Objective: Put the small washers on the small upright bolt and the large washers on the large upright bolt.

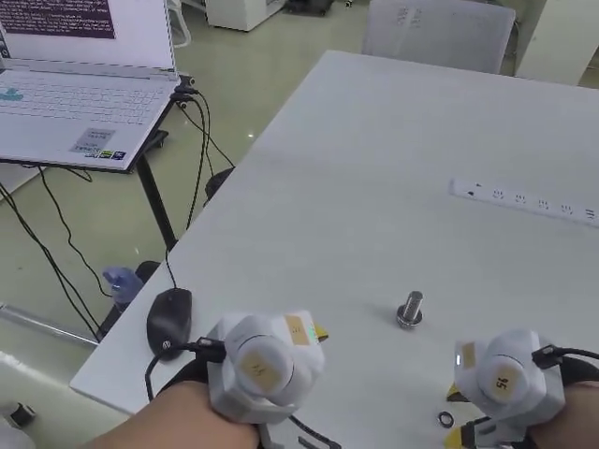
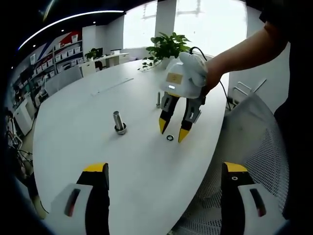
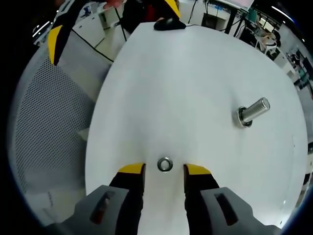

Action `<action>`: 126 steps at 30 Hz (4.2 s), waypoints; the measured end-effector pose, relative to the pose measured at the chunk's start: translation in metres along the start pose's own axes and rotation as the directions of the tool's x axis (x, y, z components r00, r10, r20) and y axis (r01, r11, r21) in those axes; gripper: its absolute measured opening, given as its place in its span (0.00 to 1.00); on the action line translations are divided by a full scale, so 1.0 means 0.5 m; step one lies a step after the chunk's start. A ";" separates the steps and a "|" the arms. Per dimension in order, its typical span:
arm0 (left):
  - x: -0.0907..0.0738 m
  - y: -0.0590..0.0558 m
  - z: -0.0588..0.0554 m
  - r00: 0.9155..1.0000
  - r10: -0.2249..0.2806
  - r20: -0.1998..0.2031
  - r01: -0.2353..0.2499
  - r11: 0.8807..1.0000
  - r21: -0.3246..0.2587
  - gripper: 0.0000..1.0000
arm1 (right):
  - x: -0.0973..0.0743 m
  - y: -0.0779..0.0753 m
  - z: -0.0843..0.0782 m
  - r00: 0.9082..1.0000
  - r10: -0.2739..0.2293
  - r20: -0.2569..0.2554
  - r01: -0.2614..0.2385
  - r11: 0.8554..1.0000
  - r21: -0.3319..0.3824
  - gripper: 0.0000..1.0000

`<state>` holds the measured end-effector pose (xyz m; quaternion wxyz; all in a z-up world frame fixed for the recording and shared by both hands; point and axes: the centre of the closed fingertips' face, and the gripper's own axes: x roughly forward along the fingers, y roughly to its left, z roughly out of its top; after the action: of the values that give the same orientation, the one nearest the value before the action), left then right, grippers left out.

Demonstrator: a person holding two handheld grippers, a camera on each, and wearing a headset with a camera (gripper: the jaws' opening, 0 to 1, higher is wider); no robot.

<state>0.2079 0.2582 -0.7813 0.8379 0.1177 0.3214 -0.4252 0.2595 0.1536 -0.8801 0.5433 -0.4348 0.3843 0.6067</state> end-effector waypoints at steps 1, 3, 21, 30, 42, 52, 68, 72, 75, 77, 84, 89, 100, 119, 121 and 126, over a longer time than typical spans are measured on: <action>0.000 0.000 0.001 1.000 -0.001 0.002 0.001 1.000 -0.001 0.95 | 0.000 -0.001 0.000 1.000 0.000 -0.001 0.000 1.000 0.001 0.33; 0.001 0.001 0.004 1.000 -0.001 0.007 0.001 1.000 -0.001 0.95 | 0.000 -0.002 0.001 1.000 -0.002 -0.004 0.002 1.000 0.004 0.32; 0.005 -0.002 0.006 1.000 -0.014 0.011 0.015 1.000 -0.013 0.90 | 0.002 -0.002 0.002 0.998 -0.016 -0.062 0.015 1.000 -0.014 0.15; 0.002 -0.001 0.001 1.000 -0.012 0.005 0.012 1.000 -0.013 0.88 | 0.003 -0.004 0.002 0.997 -0.017 -0.075 0.018 1.000 0.024 0.13; -0.004 -0.003 0.001 1.000 -0.010 0.002 0.010 1.000 -0.007 0.87 | -0.011 -0.004 -0.006 0.999 -0.018 -0.042 0.022 0.994 0.111 0.12; -0.003 0.000 0.001 1.000 -0.003 0.003 0.003 1.000 -0.006 0.89 | -0.061 -0.025 -0.029 0.999 -0.043 -0.027 0.047 0.983 0.180 0.12; 0.001 0.005 0.001 1.000 -0.003 -0.005 0.003 1.000 -0.004 0.95 | -0.150 -0.080 -0.141 0.993 -0.110 -0.050 0.120 0.945 0.305 0.12; 0.005 0.001 0.000 1.000 -0.005 -0.006 0.005 1.000 -0.007 0.97 | -0.165 -0.093 -0.168 0.990 -0.124 -0.064 0.138 0.933 0.331 0.12; 0.009 -0.003 -0.004 1.000 -0.007 -0.012 0.007 1.000 -0.009 0.99 | -0.178 -0.109 -0.182 0.988 -0.138 -0.070 0.154 0.925 0.348 0.12; 0.011 -0.003 -0.009 1.000 -0.009 -0.017 0.008 1.000 -0.013 0.99 | -0.187 -0.121 -0.189 0.987 -0.145 -0.068 0.160 0.918 0.363 0.12; 0.008 -0.005 -0.015 1.000 -0.007 -0.023 0.007 1.000 -0.018 0.99 | -0.205 -0.153 -0.193 0.982 -0.172 -0.075 0.188 0.913 0.362 0.12; 0.010 -0.004 -0.016 1.000 -0.007 -0.027 0.006 1.000 -0.019 0.99 | -0.215 -0.164 -0.175 0.980 -0.186 -0.071 0.199 0.912 0.359 0.12; 0.012 0.002 -0.016 1.000 -0.007 -0.027 0.007 1.000 -0.021 0.99 | -0.221 -0.194 -0.150 0.978 -0.196 -0.076 0.210 0.918 0.335 0.12; 0.012 0.001 -0.024 0.999 -0.020 -0.037 0.019 1.000 -0.025 0.96 | -0.190 -0.202 -0.153 0.981 -0.164 -0.107 0.191 0.929 0.318 0.12; 0.011 0.002 -0.024 0.999 -0.020 -0.038 0.019 1.000 -0.025 0.96 | -0.187 -0.202 -0.155 0.981 -0.163 -0.109 0.190 0.929 0.319 0.12; 0.012 0.001 -0.028 0.999 -0.023 -0.044 0.022 0.999 -0.027 0.95 | -0.179 -0.205 -0.158 0.980 -0.160 -0.115 0.189 0.930 0.317 0.12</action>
<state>0.2047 0.2614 -0.7957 0.8271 0.1127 0.3469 -0.4276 0.3730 0.0623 -0.8207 0.6422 -0.3974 0.4624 0.4646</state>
